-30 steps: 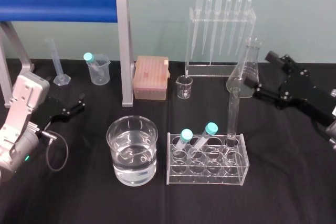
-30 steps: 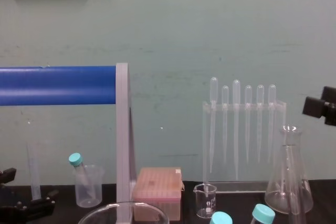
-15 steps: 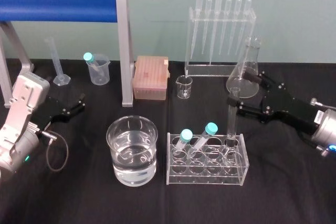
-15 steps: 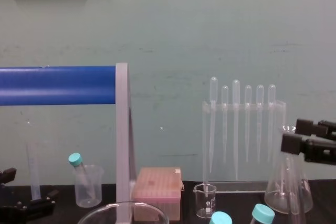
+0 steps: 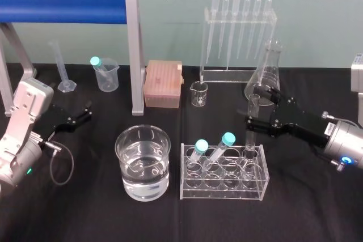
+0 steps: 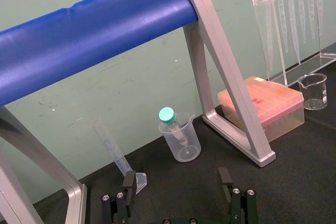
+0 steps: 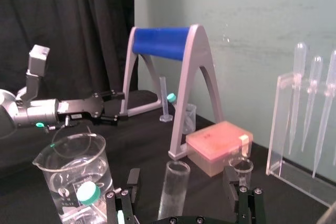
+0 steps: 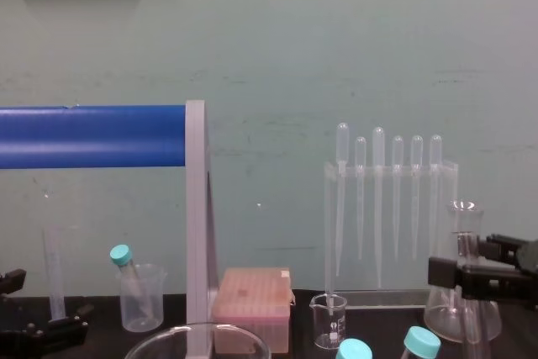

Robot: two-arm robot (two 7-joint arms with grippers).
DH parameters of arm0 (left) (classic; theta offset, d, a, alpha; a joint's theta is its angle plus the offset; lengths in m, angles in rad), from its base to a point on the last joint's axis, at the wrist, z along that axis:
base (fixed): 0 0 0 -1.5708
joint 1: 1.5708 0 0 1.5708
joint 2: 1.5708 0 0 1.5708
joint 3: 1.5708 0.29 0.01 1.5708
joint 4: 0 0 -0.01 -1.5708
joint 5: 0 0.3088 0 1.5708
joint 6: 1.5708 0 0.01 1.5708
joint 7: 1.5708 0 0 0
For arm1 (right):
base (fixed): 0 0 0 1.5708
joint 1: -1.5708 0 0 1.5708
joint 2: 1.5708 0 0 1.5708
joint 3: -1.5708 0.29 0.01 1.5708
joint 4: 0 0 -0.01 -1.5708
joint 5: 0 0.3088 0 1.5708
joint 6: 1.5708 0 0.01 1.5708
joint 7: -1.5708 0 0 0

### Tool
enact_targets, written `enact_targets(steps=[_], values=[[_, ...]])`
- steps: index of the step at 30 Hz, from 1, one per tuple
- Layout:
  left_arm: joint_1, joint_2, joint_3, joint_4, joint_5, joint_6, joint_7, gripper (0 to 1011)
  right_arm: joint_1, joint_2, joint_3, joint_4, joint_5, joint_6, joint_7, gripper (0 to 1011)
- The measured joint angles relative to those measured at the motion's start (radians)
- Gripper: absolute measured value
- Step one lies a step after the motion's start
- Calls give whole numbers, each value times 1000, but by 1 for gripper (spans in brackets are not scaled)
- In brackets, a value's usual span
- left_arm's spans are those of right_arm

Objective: Hold the test tube with one hand and immerse one end into the beaker, then return it to the test tube rack.

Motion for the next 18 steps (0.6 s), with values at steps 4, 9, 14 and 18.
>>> enact_targets(steps=[4,9,14,18], values=[[0,0,0,0,0,0,0,1000,3,-4,-8,15,0,16,-4,1002],[0,0,0,0,0,0,0,1000,3,-6,-12,21,1,24,-6,1002],[0,0,0,0,0,0,0,1000,0,-6,-11,22,5,27,-11,1003],[0,0,0,0,0,0,0,1000,-5,-3,-9,17,8,27,-13,1003]])
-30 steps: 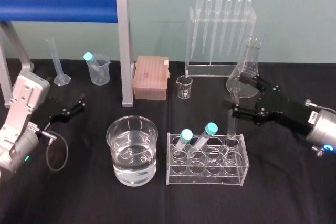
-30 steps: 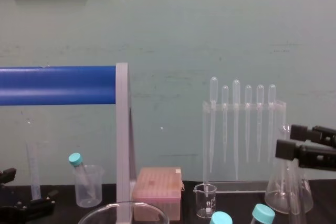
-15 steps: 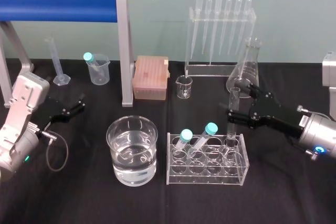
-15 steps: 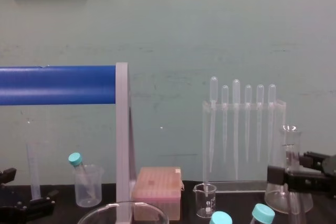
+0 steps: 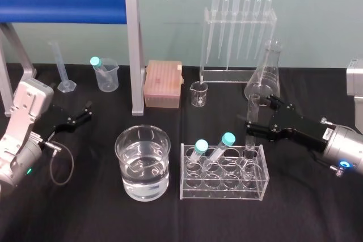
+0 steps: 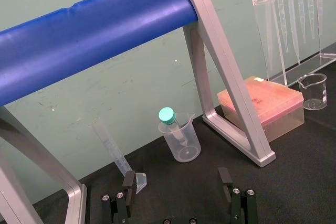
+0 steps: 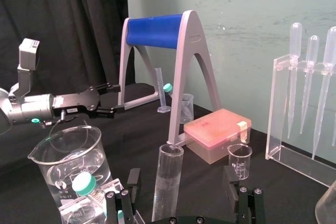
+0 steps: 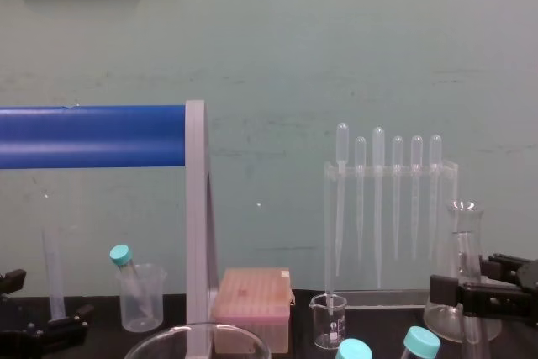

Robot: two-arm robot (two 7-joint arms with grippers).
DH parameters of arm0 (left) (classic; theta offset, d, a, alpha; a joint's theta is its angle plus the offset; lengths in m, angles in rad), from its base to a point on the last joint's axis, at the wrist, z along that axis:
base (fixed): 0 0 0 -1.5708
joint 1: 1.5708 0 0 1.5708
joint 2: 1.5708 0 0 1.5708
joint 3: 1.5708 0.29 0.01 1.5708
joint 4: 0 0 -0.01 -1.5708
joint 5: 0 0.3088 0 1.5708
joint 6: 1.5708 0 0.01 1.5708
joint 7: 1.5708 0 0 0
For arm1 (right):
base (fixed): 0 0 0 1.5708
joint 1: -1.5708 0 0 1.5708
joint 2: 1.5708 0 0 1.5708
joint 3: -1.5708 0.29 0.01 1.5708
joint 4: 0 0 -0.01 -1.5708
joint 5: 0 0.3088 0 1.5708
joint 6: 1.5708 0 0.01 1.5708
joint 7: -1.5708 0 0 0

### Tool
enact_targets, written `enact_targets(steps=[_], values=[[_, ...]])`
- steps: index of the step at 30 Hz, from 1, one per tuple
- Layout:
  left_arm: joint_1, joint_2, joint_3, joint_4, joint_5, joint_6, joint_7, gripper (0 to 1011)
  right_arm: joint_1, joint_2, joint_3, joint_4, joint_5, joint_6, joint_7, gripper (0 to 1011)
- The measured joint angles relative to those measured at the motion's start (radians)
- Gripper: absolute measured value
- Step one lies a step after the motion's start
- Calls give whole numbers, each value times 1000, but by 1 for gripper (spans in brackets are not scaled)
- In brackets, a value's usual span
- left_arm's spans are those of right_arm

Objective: Hold the test tube with one hand and immerse one end into the beaker, then return it to the test tube rack.

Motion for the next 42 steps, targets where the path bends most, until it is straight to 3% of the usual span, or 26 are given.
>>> enact_targets(steps=[28,34,42], values=[[0,0,0,0,0,0,0,1000,-8,11,6,-16,3,-3,-1,998],[0,0,0,0,0,0,0,1000,-8,10,6,-15,4,-3,-1,887],[0,0,0,0,0,0,0,1000,-8,10,6,-15,4,-3,-1,630]])
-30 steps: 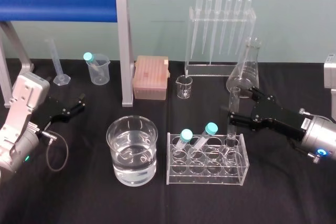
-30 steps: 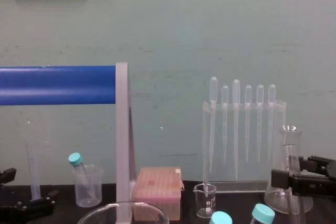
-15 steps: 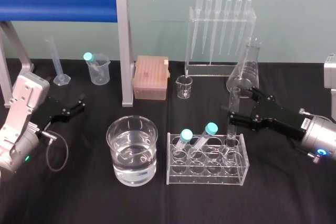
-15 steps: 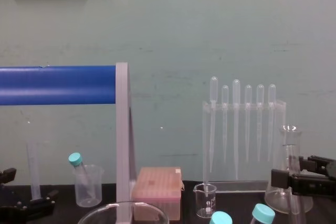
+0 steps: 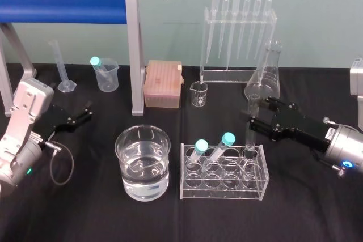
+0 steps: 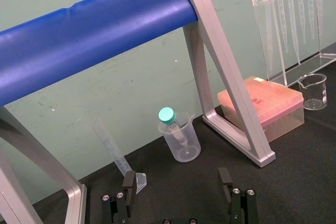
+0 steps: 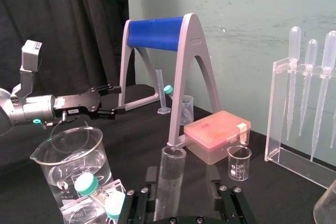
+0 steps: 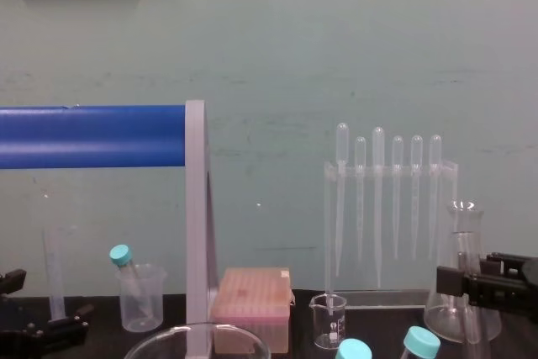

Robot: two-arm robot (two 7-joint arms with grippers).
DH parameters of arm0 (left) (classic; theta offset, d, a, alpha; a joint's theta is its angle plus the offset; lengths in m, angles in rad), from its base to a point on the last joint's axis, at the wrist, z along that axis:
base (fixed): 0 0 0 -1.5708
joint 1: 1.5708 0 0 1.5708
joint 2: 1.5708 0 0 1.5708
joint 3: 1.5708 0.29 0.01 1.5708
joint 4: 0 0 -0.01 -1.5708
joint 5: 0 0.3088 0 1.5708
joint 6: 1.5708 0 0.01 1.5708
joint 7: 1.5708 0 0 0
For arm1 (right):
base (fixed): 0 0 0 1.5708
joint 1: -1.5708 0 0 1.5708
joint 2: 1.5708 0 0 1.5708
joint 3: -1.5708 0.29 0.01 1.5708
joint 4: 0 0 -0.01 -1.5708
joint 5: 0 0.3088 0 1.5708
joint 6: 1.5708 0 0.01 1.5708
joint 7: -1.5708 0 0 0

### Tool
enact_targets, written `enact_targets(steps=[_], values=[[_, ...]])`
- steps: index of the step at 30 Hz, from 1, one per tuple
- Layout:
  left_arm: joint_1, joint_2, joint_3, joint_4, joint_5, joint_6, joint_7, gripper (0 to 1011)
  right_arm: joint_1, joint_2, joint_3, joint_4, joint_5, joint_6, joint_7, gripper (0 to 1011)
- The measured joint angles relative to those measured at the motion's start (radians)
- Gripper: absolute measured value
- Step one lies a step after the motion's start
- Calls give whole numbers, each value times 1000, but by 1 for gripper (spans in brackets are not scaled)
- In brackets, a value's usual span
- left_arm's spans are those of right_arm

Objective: Hold the test tube with one hand and immerse one end into the beaker, then return it to the test tube rack.

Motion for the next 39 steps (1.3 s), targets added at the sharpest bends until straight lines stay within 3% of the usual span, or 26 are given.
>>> enact_targets(steps=[12,28,39], values=[[0,0,0,0,0,0,0,1000,0,0,0,0,1,0,0,262],[0,0,0,0,0,0,0,1000,6,2,-4,0,13,9,20,254],[0,0,0,0,0,0,0,1000,9,14,5,-25,86,12,75,250]])
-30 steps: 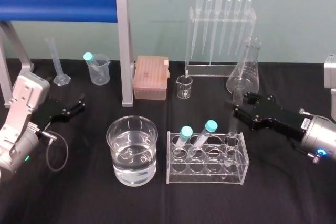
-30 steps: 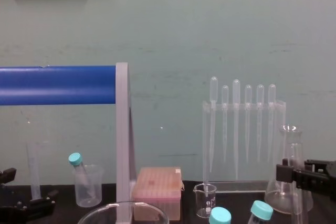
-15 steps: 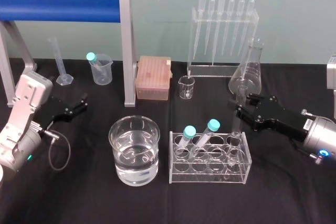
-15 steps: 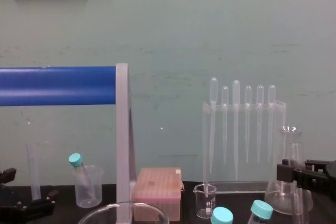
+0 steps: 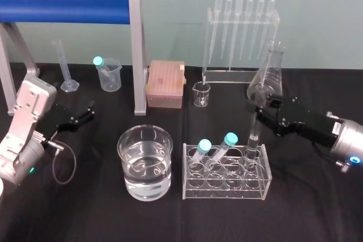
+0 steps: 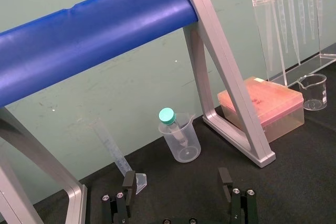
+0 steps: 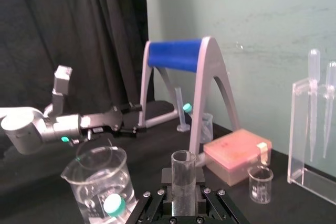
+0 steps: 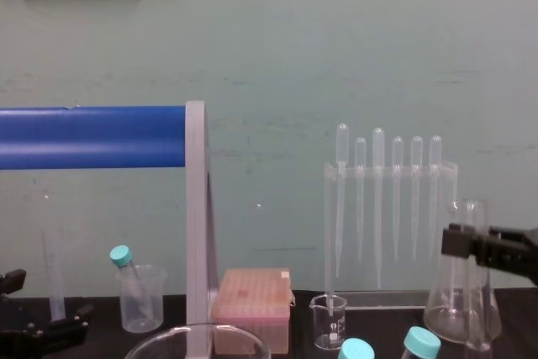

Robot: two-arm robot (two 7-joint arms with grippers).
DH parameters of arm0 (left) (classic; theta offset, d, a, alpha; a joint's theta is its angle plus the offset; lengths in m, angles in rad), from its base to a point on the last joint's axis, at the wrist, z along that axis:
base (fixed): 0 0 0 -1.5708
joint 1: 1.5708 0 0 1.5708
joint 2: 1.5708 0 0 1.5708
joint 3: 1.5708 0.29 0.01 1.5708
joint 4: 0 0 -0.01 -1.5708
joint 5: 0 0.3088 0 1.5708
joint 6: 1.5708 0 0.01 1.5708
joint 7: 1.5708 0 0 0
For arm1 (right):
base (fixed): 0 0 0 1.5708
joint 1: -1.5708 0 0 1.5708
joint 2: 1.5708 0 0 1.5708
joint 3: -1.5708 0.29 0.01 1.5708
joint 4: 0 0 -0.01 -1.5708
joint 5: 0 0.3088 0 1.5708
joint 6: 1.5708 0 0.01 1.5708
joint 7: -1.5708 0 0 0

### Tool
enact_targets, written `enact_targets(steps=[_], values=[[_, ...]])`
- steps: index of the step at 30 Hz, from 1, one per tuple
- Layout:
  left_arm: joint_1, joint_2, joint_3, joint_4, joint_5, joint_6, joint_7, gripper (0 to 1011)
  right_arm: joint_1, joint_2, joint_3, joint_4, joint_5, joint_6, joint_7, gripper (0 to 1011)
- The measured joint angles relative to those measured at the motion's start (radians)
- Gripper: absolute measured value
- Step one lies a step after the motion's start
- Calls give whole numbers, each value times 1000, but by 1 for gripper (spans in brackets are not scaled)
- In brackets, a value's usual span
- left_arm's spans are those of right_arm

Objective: Hold the test tube with one hand and immerse one end into the beaker, then return it to the test tube rack.

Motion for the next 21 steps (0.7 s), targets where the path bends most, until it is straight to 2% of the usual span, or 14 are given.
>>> enact_targets(steps=[8,12,21], values=[[0,0,0,0,0,0,0,1000,2,10,20,-29,49,-25,19,250],[0,0,0,0,0,0,0,1000,17,5,23,-27,52,-43,23,249],[0,0,0,0,0,0,0,1000,70,-37,13,36,-9,-108,-9,249]])
